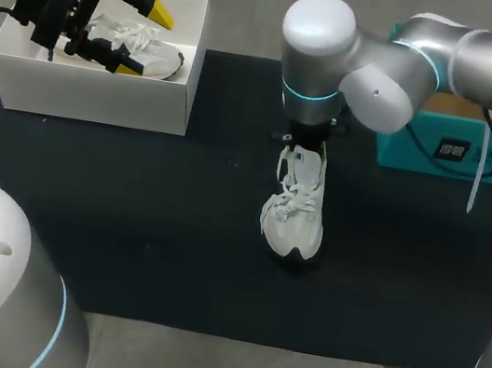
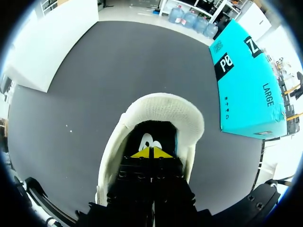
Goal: Take the shoe out of the shoebox, open the shoe tongue, remove and reinsert the insole, then place the shoe into the shoebox
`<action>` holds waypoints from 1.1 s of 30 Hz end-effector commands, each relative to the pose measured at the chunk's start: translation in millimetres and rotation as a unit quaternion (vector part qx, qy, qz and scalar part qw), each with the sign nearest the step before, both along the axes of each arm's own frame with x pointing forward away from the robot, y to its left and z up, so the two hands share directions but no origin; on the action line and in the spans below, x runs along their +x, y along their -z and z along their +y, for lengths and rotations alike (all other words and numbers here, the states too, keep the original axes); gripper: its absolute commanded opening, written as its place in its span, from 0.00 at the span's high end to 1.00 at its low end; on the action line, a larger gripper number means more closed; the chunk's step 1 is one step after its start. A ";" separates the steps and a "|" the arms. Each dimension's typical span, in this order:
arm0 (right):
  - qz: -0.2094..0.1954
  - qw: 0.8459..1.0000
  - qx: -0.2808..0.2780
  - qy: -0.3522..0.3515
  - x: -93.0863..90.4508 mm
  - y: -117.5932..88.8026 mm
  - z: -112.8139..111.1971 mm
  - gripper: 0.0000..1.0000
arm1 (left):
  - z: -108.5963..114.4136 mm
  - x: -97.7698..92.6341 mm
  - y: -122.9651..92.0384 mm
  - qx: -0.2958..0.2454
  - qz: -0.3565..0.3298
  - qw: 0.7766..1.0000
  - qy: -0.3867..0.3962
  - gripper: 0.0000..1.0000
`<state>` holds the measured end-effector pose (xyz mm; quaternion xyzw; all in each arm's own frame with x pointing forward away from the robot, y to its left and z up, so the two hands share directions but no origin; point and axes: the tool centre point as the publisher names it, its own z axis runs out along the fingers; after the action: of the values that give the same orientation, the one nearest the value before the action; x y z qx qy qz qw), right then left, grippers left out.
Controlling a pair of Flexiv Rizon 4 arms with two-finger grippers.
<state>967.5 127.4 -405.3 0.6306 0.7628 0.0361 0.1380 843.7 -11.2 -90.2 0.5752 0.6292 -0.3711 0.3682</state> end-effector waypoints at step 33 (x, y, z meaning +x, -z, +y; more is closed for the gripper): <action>0.016 1.000 -0.014 0.006 2.4 8.6 -6.6 1.00 | 0.2 0.9 -0.8 0.002 0.001 1.000 0.001 0.00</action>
<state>962.3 117.0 -399.2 0.6344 0.7599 0.0170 0.1408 843.7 -11.2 -90.2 0.5752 0.6292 -0.3711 0.3682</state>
